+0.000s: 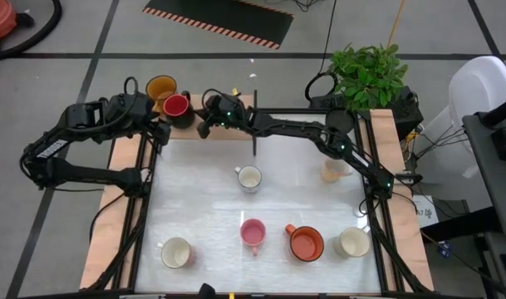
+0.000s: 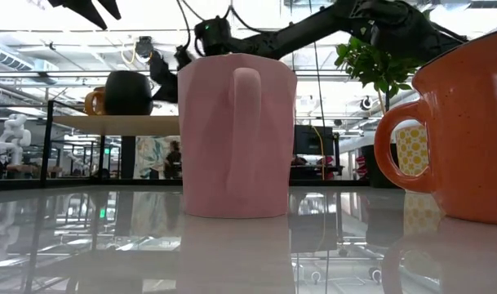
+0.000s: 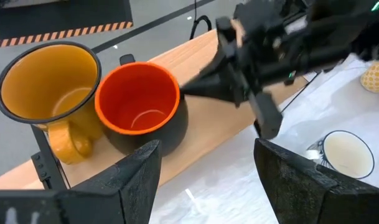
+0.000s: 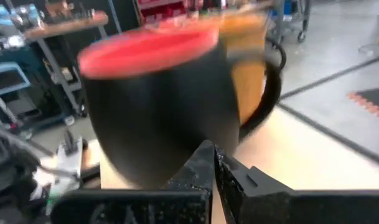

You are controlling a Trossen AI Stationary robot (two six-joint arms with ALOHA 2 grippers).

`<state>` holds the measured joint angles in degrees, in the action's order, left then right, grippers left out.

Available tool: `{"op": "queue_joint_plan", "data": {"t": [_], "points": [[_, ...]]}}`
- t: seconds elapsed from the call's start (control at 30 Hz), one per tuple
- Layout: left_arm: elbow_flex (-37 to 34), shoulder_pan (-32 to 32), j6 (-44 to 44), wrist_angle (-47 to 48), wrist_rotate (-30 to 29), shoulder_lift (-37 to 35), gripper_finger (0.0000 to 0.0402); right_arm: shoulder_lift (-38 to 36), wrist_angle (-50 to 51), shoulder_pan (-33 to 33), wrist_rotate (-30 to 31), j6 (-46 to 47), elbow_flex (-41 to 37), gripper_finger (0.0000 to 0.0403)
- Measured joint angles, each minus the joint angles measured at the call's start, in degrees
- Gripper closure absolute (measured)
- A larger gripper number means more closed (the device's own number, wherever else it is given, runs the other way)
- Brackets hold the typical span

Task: Place coffee mugs
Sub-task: Put the black mug on the shelf

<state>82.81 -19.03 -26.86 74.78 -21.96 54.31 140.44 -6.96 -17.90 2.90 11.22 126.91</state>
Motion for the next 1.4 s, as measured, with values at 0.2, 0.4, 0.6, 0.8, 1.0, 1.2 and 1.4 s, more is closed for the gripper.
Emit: {"op": "queue_joint_plan", "data": {"t": [0.2, 0.4, 0.6, 0.8, 1.0, 1.2, 1.4], "points": [[0.00, 0.00, 0.95, 0.09, 0.01, 0.02, 0.0144, 0.81, -0.79, 1.39, -0.29, -1.05, -0.07, 0.0403], [0.00, 0.00, 2.18, 0.41, 0.00, 0.02, 0.0144, 0.81, 0.21, 2.63, -2.20, -3.22, -0.07, 0.0403], [0.00, 0.00, 0.67, 1.84, 0.32, 0.00, 0.0144, 0.72, 1.20, 2.18, 4.53, -1.13, -0.07, 0.0403], [0.00, 0.00, -0.67, 1.79, 1.07, 0.02, 0.0144, 0.70, 0.34, 0.27, 6.87, 1.93, -0.07, 0.0403], [0.00, -0.02, -0.42, 1.76, 1.09, 0.02, 0.0144, 2.84, -8.44, -1.04, 5.01, 2.03, 0.01, 0.0403], [0.00, 0.00, 0.63, 1.73, 1.50, 0.02, 0.0144, 3.10, -8.42, -1.21, 3.12, 1.32, -0.02, 0.0403], [0.00, 0.00, 1.13, 1.69, 1.53, 0.06, 0.0144, 3.06, -8.61, 0.09, 1.49, 0.67, -0.02, 0.0403]]}}
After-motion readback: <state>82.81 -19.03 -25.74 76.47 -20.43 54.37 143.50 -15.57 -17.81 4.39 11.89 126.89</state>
